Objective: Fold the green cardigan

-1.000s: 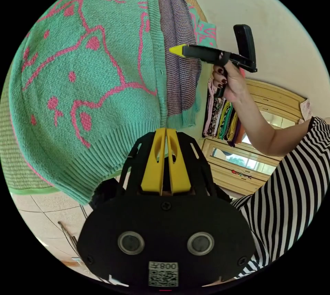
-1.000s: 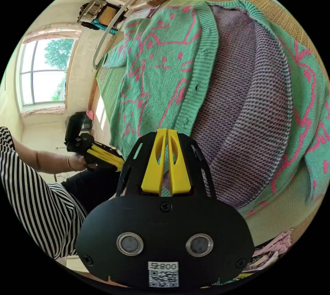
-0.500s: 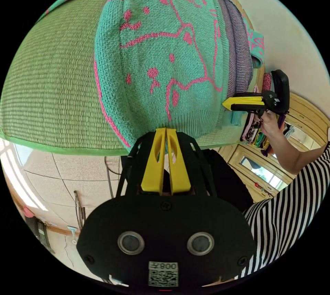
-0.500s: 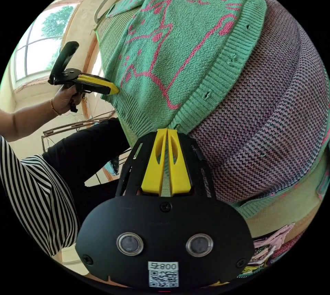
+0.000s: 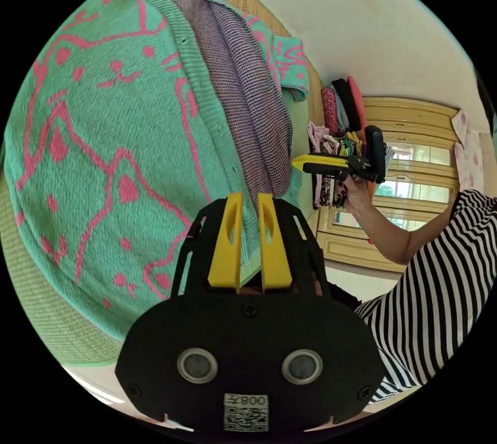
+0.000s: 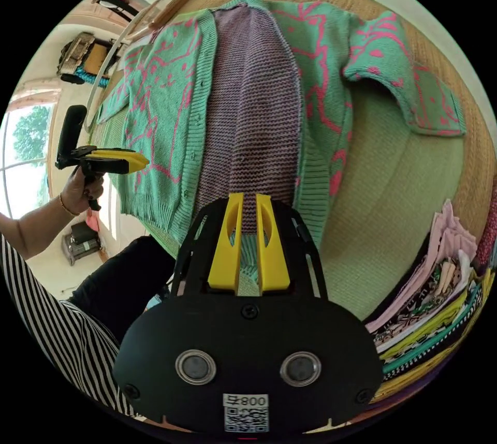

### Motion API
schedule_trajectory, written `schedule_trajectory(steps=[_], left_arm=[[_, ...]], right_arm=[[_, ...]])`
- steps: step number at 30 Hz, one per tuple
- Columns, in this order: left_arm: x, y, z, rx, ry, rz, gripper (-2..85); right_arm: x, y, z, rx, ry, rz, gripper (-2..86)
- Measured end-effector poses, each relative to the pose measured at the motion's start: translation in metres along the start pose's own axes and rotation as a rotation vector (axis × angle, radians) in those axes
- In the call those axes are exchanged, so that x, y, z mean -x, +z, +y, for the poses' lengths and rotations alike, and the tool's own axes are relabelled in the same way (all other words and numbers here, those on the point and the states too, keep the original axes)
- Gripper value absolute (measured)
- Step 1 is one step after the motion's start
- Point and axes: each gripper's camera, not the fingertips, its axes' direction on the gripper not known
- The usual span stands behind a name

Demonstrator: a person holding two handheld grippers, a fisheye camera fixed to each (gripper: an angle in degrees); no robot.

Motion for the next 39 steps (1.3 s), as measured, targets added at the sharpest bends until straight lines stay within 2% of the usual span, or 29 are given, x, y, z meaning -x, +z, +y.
schedule_trajectory(steps=[5,10,14,23,28,33,39], left_arm=[[-0.037,0.022,-0.092,-0.026,0.175,0.01,6.7],[-0.066,0.045,-0.139,-0.025,0.251,-0.02,6.7],[-0.085,0.082,-0.166,0.05,0.292,-0.048,6.6],[-0.109,0.103,-0.169,0.08,0.28,-0.039,5.9],[-0.117,0.108,-0.167,0.098,0.265,-0.052,5.9],[-0.131,0.132,-0.179,0.137,0.277,-0.029,6.2],[-0.148,0.168,-0.2,0.186,0.307,-0.033,6.5]], right_arm=[[-0.054,-0.016,0.033,-0.043,0.124,0.043,7.3],[-0.093,0.006,0.058,0.006,0.173,-0.051,7.7],[-0.103,0.005,0.075,-0.02,0.177,-0.097,6.7],[-0.097,-0.039,0.124,-0.124,0.122,-0.221,3.4],[-0.101,-0.042,0.148,-0.125,0.177,-0.158,3.4],[-0.119,-0.041,0.16,-0.142,0.206,-0.23,3.7],[-0.118,-0.051,0.178,-0.167,0.215,-0.154,4.8]])
